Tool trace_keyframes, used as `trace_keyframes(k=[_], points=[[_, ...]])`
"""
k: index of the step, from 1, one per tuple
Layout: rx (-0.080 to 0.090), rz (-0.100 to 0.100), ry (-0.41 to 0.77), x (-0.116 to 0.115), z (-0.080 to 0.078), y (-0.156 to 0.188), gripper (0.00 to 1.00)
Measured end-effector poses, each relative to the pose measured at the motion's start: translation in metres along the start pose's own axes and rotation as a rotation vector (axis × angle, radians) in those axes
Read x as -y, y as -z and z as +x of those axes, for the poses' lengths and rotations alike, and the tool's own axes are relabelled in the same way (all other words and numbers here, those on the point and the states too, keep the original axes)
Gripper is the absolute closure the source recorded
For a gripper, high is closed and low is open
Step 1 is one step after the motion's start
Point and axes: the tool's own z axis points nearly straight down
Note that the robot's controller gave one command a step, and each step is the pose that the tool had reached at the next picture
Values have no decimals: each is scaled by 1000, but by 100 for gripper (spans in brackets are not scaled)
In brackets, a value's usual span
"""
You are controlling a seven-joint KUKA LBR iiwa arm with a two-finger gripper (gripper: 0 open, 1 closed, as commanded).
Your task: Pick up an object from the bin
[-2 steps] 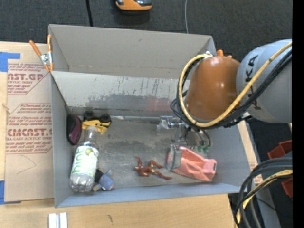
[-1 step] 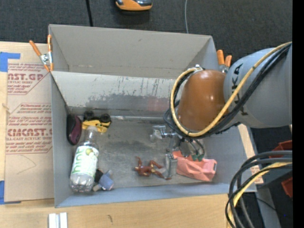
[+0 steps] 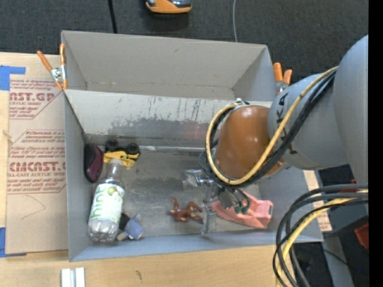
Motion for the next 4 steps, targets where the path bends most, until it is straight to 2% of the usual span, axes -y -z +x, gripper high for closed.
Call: trace_keyframes(k=[1,2,3,4], points=[[-2,-1,217,-8,11,-23,100],[-2,-1,217,-8,11,-23,100],[-2,-2,609,1,14,9,100],[-2,-2,609,1,14,9,100]])
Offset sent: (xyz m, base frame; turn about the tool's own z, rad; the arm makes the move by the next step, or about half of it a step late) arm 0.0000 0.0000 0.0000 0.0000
